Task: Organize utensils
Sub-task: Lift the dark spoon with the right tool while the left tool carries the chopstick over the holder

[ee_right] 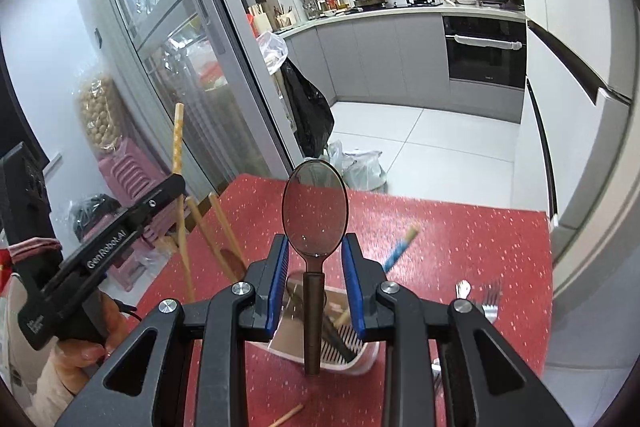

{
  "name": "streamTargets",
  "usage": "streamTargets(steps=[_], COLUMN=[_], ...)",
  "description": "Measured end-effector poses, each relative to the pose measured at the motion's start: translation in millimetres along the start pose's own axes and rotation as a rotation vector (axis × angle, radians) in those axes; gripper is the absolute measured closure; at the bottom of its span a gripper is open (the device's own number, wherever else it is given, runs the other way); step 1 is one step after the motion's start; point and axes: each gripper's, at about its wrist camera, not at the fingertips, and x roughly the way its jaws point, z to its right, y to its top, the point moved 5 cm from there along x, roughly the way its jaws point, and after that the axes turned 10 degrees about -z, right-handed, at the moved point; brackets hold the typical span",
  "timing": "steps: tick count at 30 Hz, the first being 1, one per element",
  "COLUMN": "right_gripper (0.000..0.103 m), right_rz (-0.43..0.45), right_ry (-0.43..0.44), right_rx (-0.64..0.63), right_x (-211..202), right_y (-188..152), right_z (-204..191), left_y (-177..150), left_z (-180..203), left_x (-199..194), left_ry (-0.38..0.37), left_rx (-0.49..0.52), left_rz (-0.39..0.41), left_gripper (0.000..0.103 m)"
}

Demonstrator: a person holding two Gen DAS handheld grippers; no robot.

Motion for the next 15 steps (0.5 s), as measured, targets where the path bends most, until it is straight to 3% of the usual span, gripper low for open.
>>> streamTargets(steps=[15], right_gripper=[0.073], right_rz=[0.131], right_ry=[0.017], right_rx=[-0.020], right_x=[38], right_y=[-11], right_z=[17], left_y=[-15], left_z=[0], left_x=[31], left_ry=[0.039], left_rx=[0.026], left_rz=[0.172], left_gripper=[0.073])
